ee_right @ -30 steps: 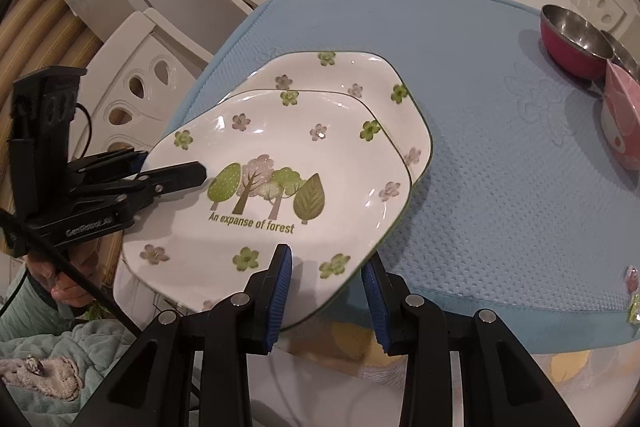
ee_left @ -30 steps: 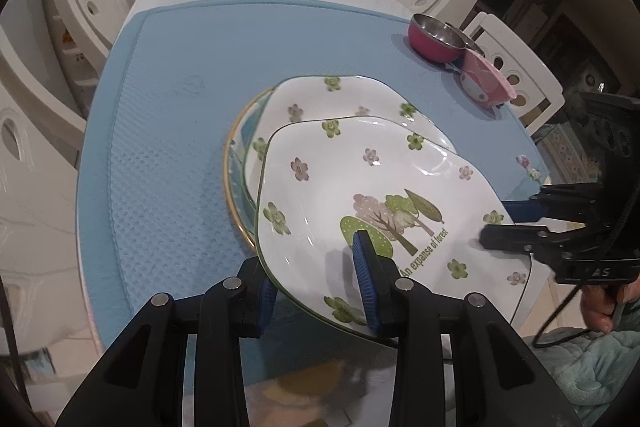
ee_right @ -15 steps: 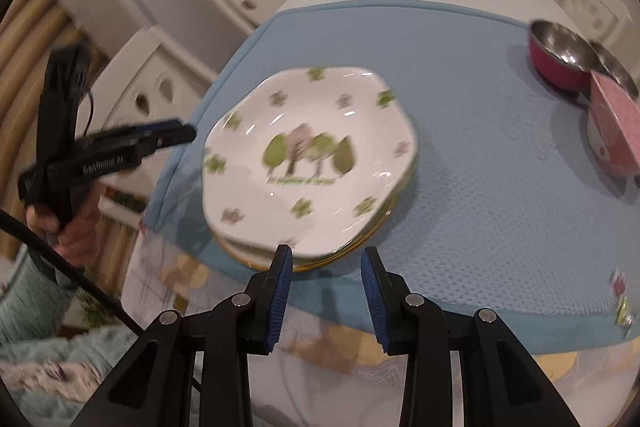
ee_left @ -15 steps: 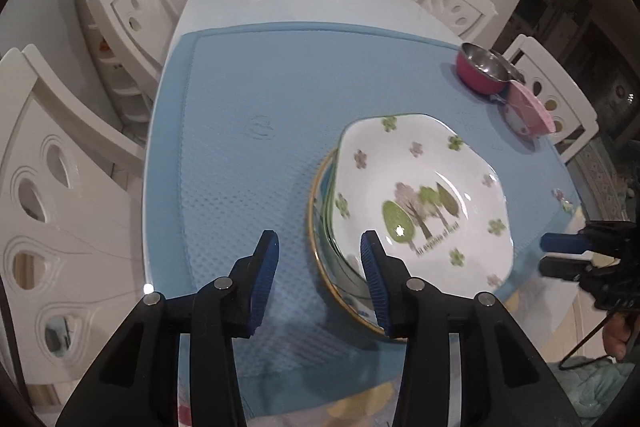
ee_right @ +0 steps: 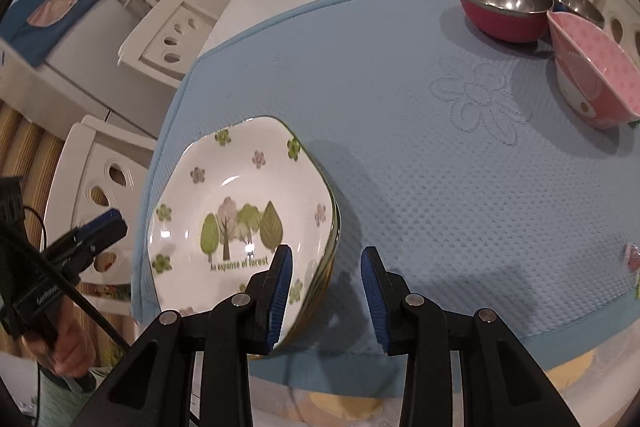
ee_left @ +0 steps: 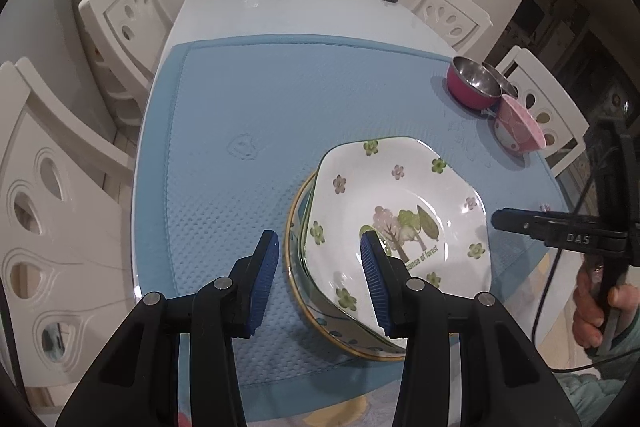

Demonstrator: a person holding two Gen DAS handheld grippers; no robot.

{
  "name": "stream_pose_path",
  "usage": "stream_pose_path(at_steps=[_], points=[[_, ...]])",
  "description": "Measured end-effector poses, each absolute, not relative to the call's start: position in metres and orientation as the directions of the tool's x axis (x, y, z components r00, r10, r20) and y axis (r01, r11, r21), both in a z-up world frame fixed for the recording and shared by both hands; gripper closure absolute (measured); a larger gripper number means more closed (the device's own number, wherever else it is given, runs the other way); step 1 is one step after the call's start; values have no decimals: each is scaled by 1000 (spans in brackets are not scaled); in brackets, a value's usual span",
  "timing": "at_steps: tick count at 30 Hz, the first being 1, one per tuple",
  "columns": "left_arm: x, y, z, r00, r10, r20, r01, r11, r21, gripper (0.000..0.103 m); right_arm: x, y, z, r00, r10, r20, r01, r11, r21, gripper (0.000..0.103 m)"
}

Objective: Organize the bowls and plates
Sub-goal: 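Move both grippers to the pink cartoon bowl and grasp its rim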

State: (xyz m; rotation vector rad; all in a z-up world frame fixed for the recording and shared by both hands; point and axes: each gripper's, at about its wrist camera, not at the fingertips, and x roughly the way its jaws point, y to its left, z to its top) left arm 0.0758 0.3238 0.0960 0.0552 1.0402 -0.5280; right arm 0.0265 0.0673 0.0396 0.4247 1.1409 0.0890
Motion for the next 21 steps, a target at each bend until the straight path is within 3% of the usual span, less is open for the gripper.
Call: stream_pose_path(at_steps=[6,13,21], points=[[83,314,102,400,-381,-833,423,884,-201,63,39,70,36,406,284,-869,143,919,368,68],[80,265,120,408,-386,-827,469,866,-173,63,30,68,39,386,394,-834,47,895,444,68],[70,167,150,437,-419,-796,507,846,-167,62,13,-36,76,467,406,-785,76,866,494,68]])
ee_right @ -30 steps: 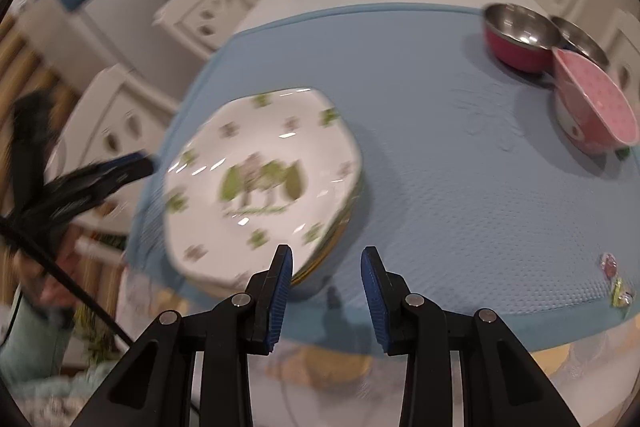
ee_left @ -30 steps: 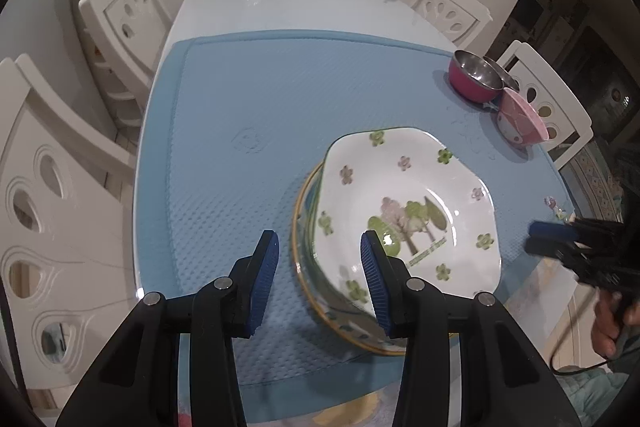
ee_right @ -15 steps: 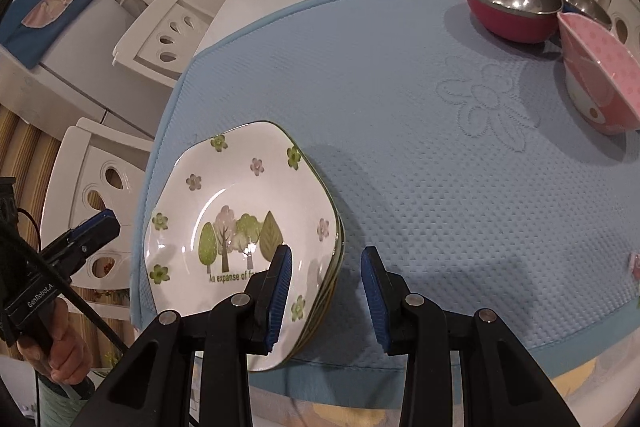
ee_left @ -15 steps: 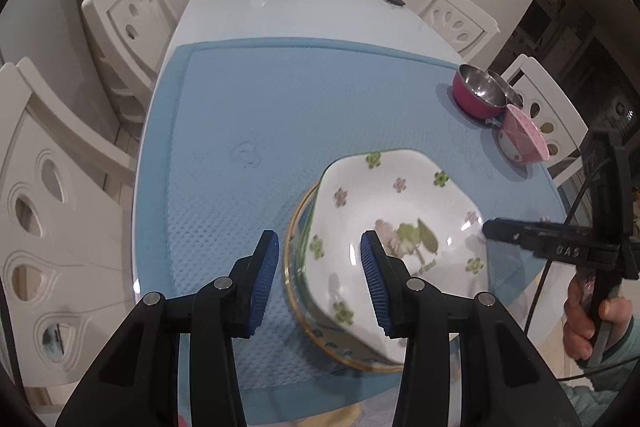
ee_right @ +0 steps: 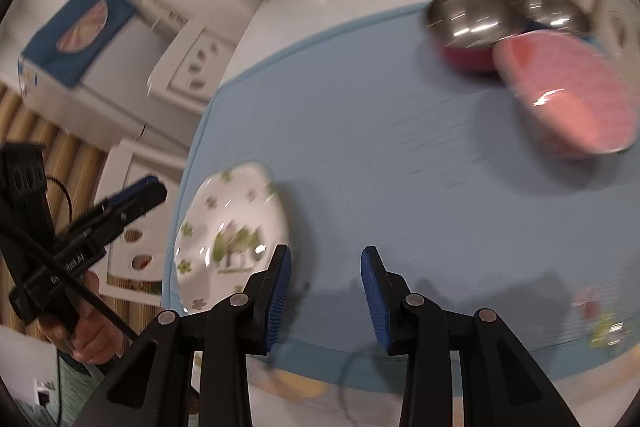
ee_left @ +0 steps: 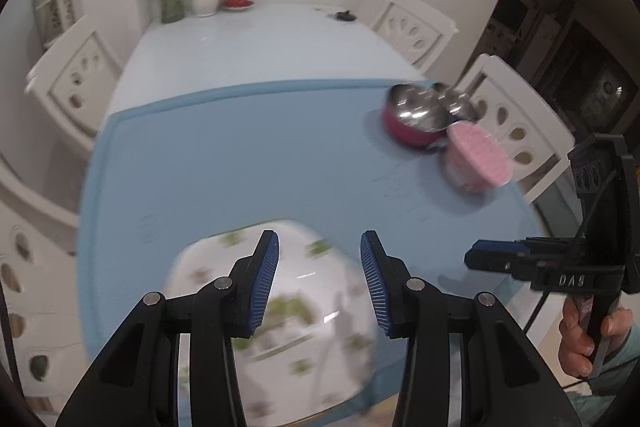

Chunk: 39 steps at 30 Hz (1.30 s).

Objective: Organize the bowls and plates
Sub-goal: 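Move both grippers to the pink cartoon bowl and grasp its rim, then lift the pink bowl with both grippers and carry it beside the plates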

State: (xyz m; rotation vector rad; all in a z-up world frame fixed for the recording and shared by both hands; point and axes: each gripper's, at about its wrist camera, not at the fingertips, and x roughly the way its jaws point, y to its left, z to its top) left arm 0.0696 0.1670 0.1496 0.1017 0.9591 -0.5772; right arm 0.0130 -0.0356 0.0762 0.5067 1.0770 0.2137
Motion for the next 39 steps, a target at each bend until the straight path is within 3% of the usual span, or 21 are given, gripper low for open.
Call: stream_pose_path(at_steps=[1,3,4,13,17,22,25,28,31,34,39], points=[[69,153,151,434,-424,-795,514,841,-168,58,12,-52,81,480,404,-778,87,861,501,64],[68,124,153,434,-431,-792,526,834,-165,39,10,-94,90,518,371,-771,126,858,498,50],[68,106,154,445,-429,-787,526,836,-158,25,9,-111,93,539,349,-766,146,858,493,49],[89,-26,117,342,-499,-796,544,796,-265,25,-1,-255,68,567,282,-774,359,761,540,49],[109,-55,89,308,-488,-817,489,817,-305,33,17,-275,49,520,286,-805,350,788,506,50],[126,-67,66,279,-488,-827,432,833,-346,39,45,-276,25,472,334,-816,327,793,514,65],[132,-73,58,268,-481,-835,422,837,-347,52,56,-276,16,465,350,-814,320,791,522,66],[136,-74,51,262,-485,-834,410,839,-359,55,67,-275,9,454,352,-818,305,801,514,68],[139,-76,44,252,-491,-834,397,838,-373,70,74,-274,3,447,355,-821,288,812,508,73],[137,-80,42,250,-507,-825,408,828,-385,92,78,-269,0,434,358,-827,267,825,497,78],[121,-81,55,316,-487,-814,449,833,-324,92,72,-253,10,432,293,-853,210,887,411,78]])
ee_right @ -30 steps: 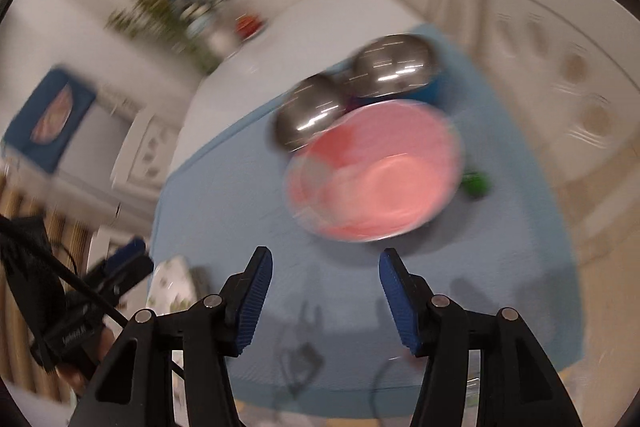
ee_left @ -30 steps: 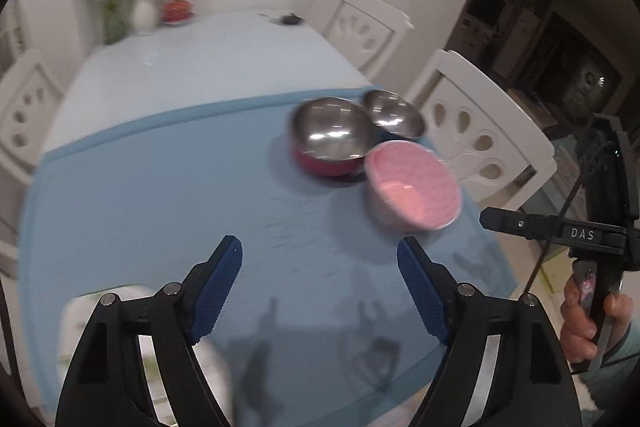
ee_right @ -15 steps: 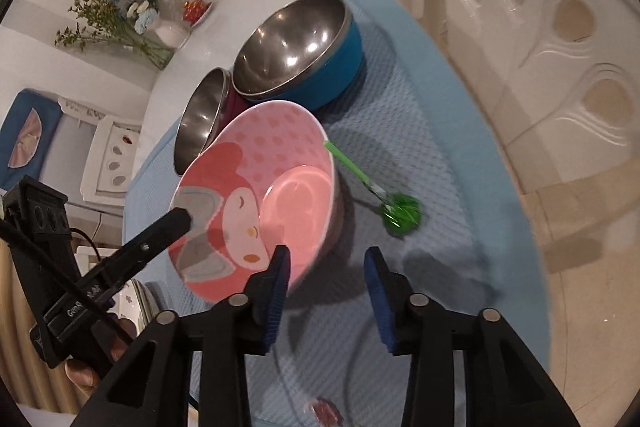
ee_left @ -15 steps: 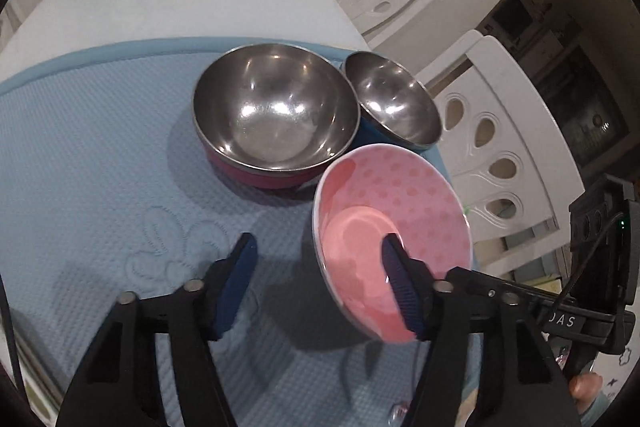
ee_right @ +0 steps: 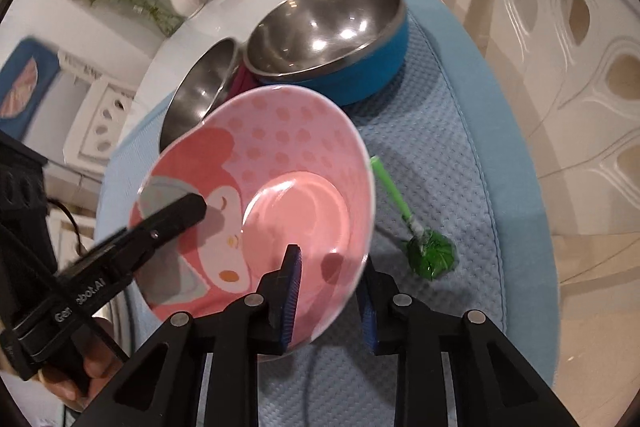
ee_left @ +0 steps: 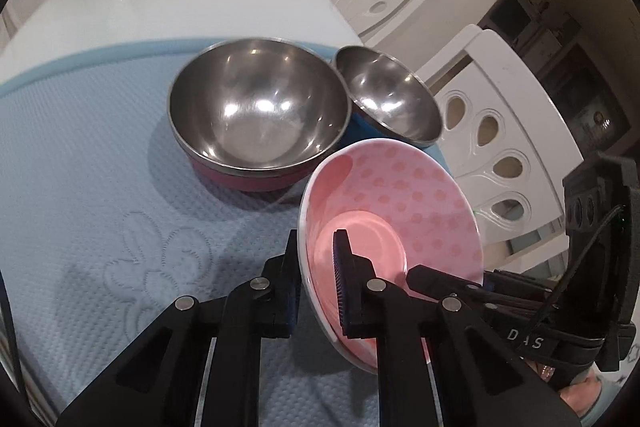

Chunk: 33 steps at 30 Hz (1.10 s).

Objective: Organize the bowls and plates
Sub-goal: 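Lift the pink bowl with both grippers and carry it beside the plates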

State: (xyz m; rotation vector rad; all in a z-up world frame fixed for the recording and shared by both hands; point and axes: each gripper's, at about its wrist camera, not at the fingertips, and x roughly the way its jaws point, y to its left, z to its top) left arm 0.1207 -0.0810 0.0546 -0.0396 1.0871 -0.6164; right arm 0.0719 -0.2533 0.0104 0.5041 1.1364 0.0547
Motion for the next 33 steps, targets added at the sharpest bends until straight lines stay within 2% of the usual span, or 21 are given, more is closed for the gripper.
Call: stream_pose_path(at_steps=[7,16,20,25,33], points=[[96,-55,90,387,-484,-784,436,846,-307,92,56,-234,40,455,320,-831,165,887,431,78],[61,-20,158,518,-449,-728,376,884,-277,92,39,-194,105,499,353,-791,93,886,454,78],[40,-1,178,555,-449,-701,364,888,-281,92,26,-171,133,503,334,-797,47,910,411,78],[19,17,178,573,-416,-706,324,906,-271,92,14,-147,139,464,336,-820,-6,926,377,78],[2,33,141,531,-356,-769,248,933,-262,92,9,-125,102,343,355,-870,-9,927,375,78]])
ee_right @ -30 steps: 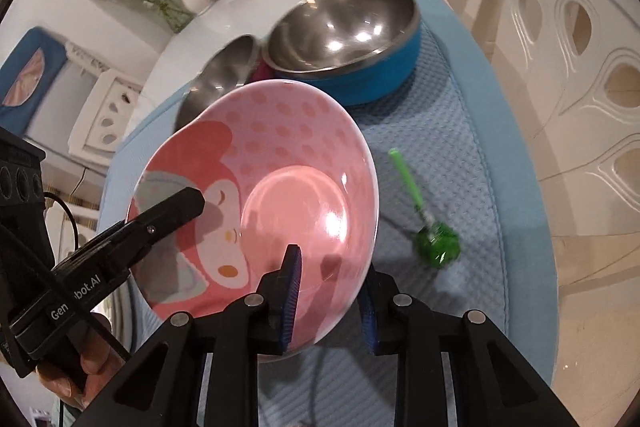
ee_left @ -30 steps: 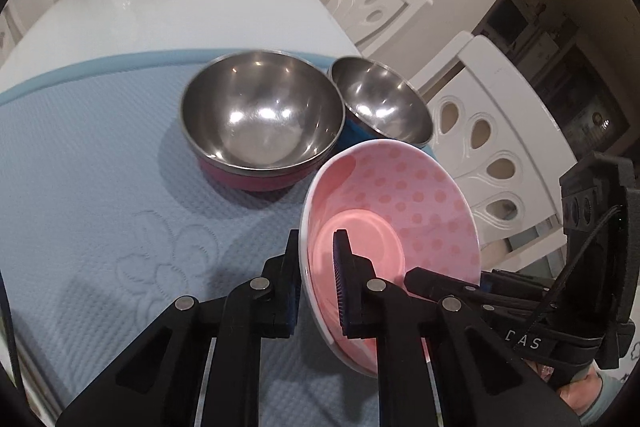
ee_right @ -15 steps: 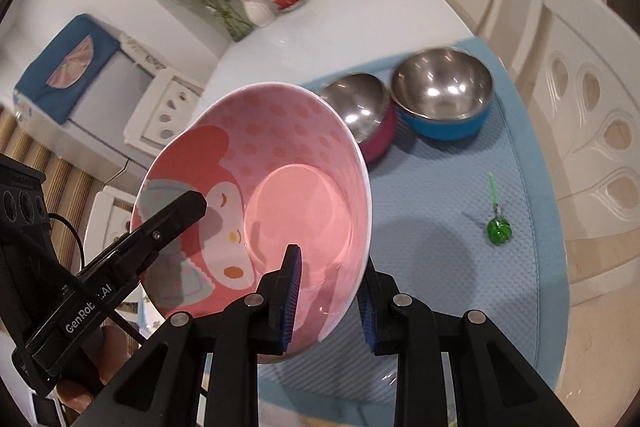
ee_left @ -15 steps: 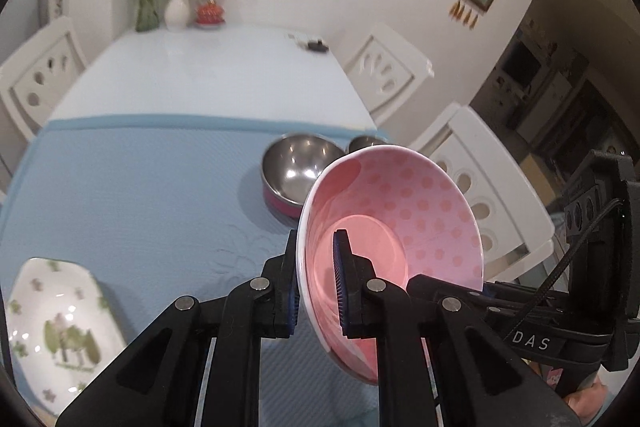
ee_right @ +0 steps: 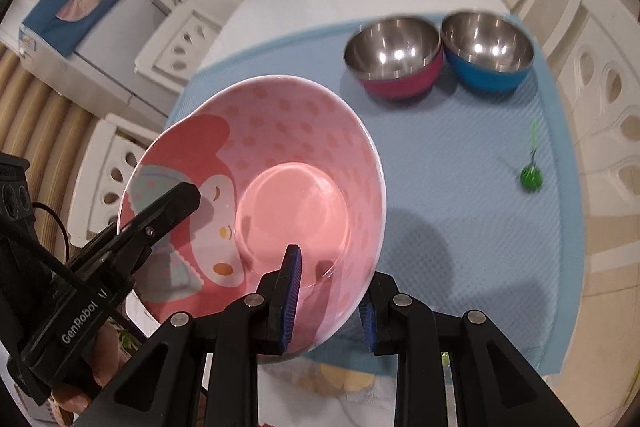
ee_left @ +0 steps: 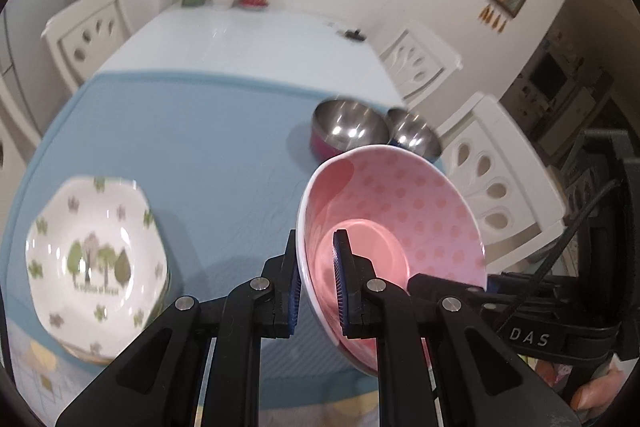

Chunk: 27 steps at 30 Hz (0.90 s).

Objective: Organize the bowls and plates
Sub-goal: 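Lift the pink bowl with both grippers and carry it beside the plates, then lower the pink bowl onto the mat and open both grippers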

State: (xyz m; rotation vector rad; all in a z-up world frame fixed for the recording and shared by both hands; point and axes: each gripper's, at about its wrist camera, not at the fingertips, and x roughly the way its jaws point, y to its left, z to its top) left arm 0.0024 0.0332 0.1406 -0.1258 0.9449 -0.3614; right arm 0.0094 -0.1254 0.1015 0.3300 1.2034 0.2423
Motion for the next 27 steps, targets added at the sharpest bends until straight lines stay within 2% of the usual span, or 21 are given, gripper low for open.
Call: stream_pose_path(at_steps=[12,27], points=[[-8,39,90,459,-345,-818,200,938,-284,92,14,-119,52,217,333,-918,27,938,346,78],[3,39,59,392,-349,-851,198,936,-292,92,16,-119,28,172,323,-931,86,936,341,78]])
